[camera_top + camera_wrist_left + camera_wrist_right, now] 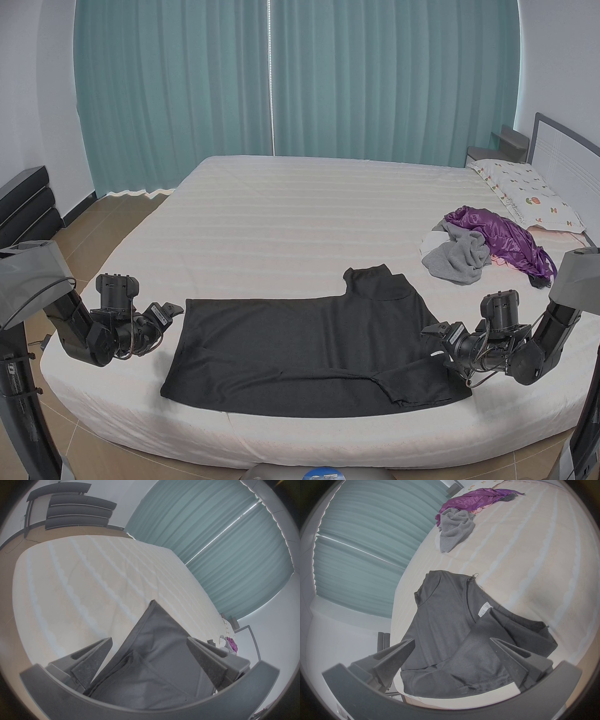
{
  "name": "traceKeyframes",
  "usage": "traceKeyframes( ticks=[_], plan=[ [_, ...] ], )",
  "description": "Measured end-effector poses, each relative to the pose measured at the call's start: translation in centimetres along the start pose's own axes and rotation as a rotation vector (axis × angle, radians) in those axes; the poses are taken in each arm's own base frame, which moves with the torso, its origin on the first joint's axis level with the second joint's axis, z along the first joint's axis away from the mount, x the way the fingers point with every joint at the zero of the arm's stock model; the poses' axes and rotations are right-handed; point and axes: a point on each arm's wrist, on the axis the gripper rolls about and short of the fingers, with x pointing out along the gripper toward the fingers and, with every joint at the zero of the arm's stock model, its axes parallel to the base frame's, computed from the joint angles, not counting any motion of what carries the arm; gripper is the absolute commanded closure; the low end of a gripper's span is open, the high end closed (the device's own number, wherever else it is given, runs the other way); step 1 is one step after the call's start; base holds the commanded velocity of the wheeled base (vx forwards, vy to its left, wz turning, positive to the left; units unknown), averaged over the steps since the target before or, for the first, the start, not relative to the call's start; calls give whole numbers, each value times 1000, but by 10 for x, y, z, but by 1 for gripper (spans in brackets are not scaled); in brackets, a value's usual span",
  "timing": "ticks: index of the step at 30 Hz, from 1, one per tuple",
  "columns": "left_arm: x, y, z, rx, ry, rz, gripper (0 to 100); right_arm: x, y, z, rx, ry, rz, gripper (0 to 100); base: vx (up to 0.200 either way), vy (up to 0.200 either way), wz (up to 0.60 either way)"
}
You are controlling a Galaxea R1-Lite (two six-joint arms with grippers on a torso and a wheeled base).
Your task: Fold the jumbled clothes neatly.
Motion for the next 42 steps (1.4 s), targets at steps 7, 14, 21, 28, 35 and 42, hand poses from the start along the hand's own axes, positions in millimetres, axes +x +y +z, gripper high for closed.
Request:
traceKeyframes(
  ticks=[7,14,21,28,35,42],
  plan=[
    [13,-13,12,11,21,-73,0,-3,-7,1,15,17,-10,0,0,0,0],
    [34,-27,30,74,30,-138,0,-7,-10,1,18,27,26,0,0,0,0],
    [66,-40,53,148,34,-191,0,-12,-18,2,19,17,81,0,0,0,0],
    [108,-40,64,235,28,-216,0,-13,-29,3,35,11,92,0,0,0,0],
    [135,-25,63,262,4,-189,0,-13,-37,5,58,30,87,0,0,0,0],
    [148,-17,56,263,11,-182,0,-13,-39,3,60,37,80,0,0,0,0]
  ],
)
